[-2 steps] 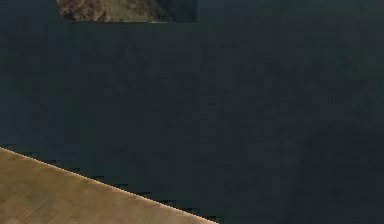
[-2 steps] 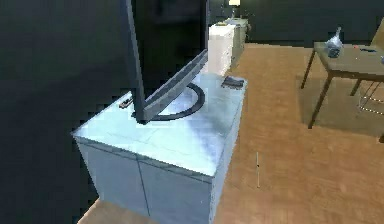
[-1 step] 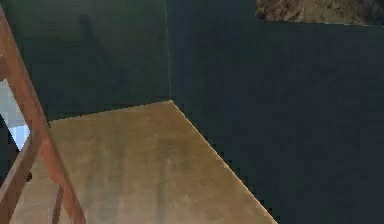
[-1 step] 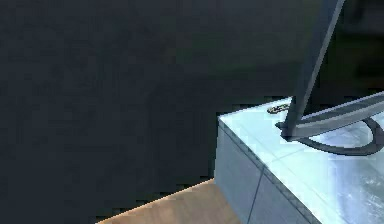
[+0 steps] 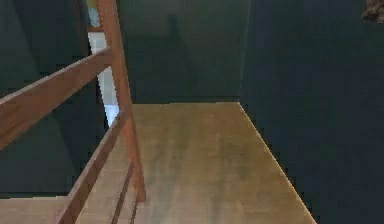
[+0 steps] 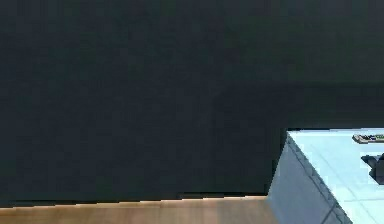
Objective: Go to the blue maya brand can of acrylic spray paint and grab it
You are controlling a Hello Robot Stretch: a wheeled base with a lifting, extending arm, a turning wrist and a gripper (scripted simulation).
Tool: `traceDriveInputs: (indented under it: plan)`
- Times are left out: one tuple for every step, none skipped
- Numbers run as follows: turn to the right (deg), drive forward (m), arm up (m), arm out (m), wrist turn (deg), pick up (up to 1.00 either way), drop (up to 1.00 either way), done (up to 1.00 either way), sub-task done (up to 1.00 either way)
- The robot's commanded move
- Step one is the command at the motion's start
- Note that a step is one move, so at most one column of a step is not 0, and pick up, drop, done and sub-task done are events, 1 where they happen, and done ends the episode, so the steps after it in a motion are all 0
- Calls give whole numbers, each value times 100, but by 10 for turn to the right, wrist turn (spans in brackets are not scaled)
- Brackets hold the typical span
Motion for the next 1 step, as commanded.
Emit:
traceDriveInputs:
  plan:
    - [0,100,0,0,0,0,0,0,0]
